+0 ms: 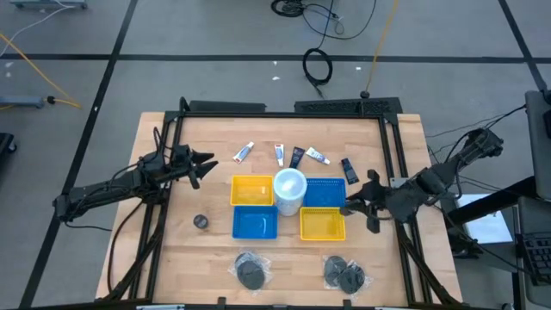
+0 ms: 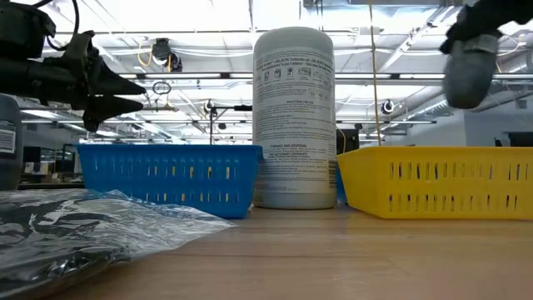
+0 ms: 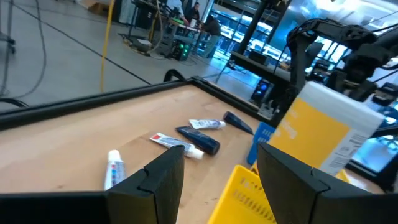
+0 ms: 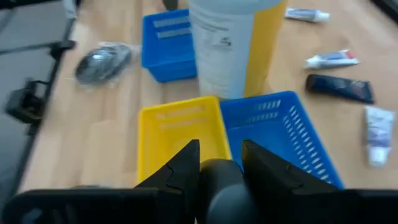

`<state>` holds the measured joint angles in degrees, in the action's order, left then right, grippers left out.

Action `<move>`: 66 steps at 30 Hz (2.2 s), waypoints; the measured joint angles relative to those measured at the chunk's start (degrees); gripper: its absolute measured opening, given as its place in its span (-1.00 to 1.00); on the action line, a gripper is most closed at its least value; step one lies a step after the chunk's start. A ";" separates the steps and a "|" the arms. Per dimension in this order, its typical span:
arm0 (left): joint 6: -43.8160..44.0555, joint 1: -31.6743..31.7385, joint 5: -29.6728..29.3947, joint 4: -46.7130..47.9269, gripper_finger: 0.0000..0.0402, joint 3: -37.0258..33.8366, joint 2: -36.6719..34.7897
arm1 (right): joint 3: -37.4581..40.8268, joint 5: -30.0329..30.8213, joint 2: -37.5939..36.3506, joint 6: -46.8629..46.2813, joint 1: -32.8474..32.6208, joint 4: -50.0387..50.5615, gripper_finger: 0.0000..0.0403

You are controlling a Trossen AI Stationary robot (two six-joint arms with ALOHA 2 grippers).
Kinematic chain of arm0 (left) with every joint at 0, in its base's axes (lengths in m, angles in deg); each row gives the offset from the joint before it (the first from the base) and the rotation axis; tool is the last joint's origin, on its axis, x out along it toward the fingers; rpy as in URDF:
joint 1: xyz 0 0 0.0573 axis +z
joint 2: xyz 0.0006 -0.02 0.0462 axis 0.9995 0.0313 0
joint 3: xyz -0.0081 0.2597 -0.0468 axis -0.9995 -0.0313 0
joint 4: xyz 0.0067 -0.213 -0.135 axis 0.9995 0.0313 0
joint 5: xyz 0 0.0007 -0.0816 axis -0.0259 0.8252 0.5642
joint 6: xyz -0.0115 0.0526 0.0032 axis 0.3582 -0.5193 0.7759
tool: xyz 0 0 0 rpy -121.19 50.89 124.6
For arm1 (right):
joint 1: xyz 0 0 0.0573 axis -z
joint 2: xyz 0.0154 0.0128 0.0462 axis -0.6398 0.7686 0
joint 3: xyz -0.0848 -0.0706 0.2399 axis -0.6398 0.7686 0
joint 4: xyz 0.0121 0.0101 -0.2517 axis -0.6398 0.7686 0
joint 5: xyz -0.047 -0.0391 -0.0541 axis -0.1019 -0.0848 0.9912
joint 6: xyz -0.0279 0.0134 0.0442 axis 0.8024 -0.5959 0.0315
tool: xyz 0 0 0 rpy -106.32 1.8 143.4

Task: Pick & Place Travel size toiletries
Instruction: Put the black deodorant into the top blue bin

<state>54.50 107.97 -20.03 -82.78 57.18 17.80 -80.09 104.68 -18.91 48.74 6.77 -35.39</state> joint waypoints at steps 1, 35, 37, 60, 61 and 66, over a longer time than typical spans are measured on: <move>0.62 -0.04 0.14 -0.01 0.00 0.00 0.00 | -0.37 0.03 1.14 0.66 1.23 0.02 -0.52; 3.35 -16.45 -9.35 0.06 0.00 0.04 0.80 | -0.78 -10.75 21.81 13.58 28.55 -11.97 -0.54; 3.36 -17.02 -10.17 0.11 0.00 0.07 1.64 | -0.80 -11.02 21.79 13.58 28.55 -12.78 -0.53; 4.70 -19.21 -13.03 -2.16 0.00 0.07 7.41 | -0.80 -11.07 21.79 13.54 28.42 -16.51 -0.44; 4.69 -19.21 -12.63 -2.71 0.00 0.07 7.41 | -0.80 -11.29 21.79 13.54 28.42 -16.72 -0.44; 5.32 -19.21 -6.41 -4.87 0.00 0.07 7.41 | -0.80 -12.24 21.79 13.56 28.40 -17.77 -0.45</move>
<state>59.82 88.76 -26.44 -87.65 57.24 25.21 -80.90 92.44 2.88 62.30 35.17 -53.16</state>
